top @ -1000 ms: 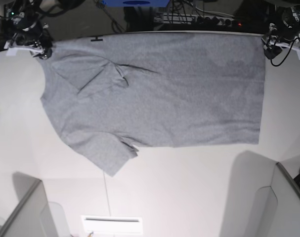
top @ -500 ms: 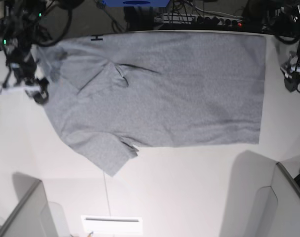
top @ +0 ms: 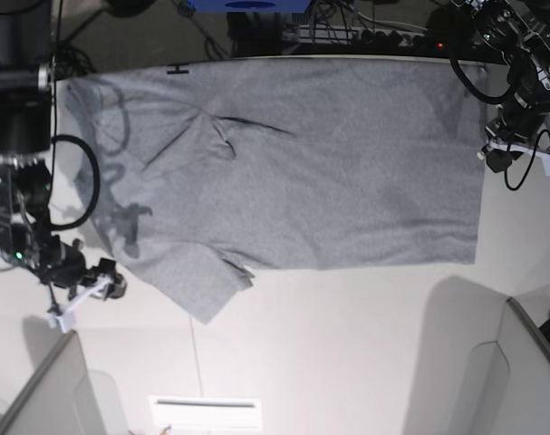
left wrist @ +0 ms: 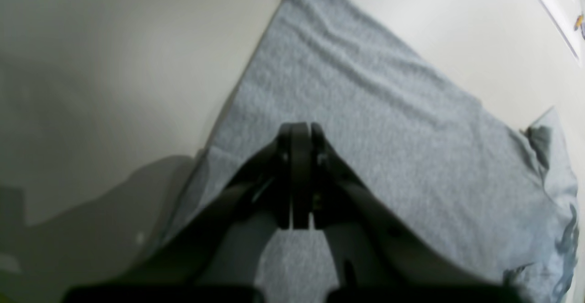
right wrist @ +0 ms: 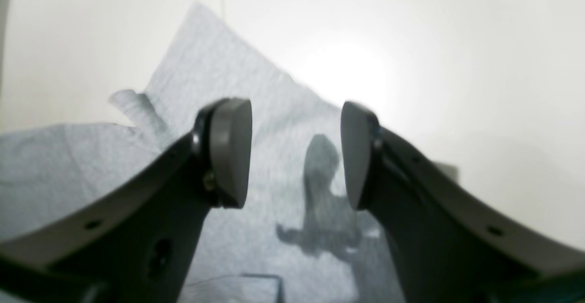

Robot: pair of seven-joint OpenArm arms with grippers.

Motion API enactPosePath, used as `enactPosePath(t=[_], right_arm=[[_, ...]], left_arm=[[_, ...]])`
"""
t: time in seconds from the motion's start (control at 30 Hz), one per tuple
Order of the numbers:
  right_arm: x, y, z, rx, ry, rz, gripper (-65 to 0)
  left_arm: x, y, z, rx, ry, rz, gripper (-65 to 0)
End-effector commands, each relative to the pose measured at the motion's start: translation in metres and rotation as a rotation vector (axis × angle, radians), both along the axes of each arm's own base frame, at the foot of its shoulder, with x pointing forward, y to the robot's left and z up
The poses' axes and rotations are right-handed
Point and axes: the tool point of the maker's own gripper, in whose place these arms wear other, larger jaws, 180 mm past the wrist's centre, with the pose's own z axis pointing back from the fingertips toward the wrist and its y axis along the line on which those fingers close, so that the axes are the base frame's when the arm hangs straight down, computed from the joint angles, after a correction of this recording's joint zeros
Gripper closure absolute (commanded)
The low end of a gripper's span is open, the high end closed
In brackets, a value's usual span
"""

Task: Fold the T-shirt properly
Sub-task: 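Move the right gripper to the hem corner and grasp it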

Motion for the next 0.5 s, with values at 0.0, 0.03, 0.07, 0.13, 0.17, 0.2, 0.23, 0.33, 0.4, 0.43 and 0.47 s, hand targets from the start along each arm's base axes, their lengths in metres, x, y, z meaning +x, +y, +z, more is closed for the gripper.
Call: enactPosePath(t=[0.0,0.03,0.07,0.13,0.17,0.2,0.23,0.33,0.4,0.43,0.47], right_arm=[[0.016,0.000,0.016,-0.014,-0.040,0.033,-32.4],[0.019,0.004,0.013,-0.025,-0.025,0.063,-33.8],[0.021,0.009,0.005,-0.039,-0.001,0.100,-34.4],[0.028,0.023,-0.003,-0.053,0.009,0.170,-34.4],[0.032,0.032,-0.008,-0.060,0.008,0.202,-34.4],[0.035,0.037,-0.016,-0.073,0.016,0.211,-34.5],[0.038,0.039,-0.021,-0.088,0.021,0.217,-34.5],[0.045,0.046,-0.035,-0.132,0.031,0.233,-34.5],[0.048,0.047,-0.041,-0.138,0.034,0.221,-34.5],[0.049,0.046,-0.043,-0.135,0.036,0.211,-34.5],[0.048,0.045,-0.047,-0.134,0.040,0.201,-34.5]], left_arm=[[0.006,0.003,0.012,0.021,-0.041,-0.004,0.0],[0.006,0.003,0.011,0.020,-0.040,-0.004,0.0],[0.005,0.004,0.011,0.022,-0.040,-0.001,0.0],[0.006,0.006,0.013,0.027,-0.042,0.001,0.0],[0.006,0.007,0.013,0.030,-0.042,0.000,0.0],[0.005,0.007,0.013,0.033,-0.040,0.002,0.0],[0.005,0.008,0.013,0.034,-0.037,0.003,0.0],[0.004,0.008,0.011,0.032,-0.032,0.004,0.0],[0.004,0.009,0.010,0.031,-0.031,0.006,0.0],[0.003,0.010,0.009,0.030,-0.028,0.008,0.0],[0.003,0.010,0.010,0.032,-0.028,0.007,0.0]])
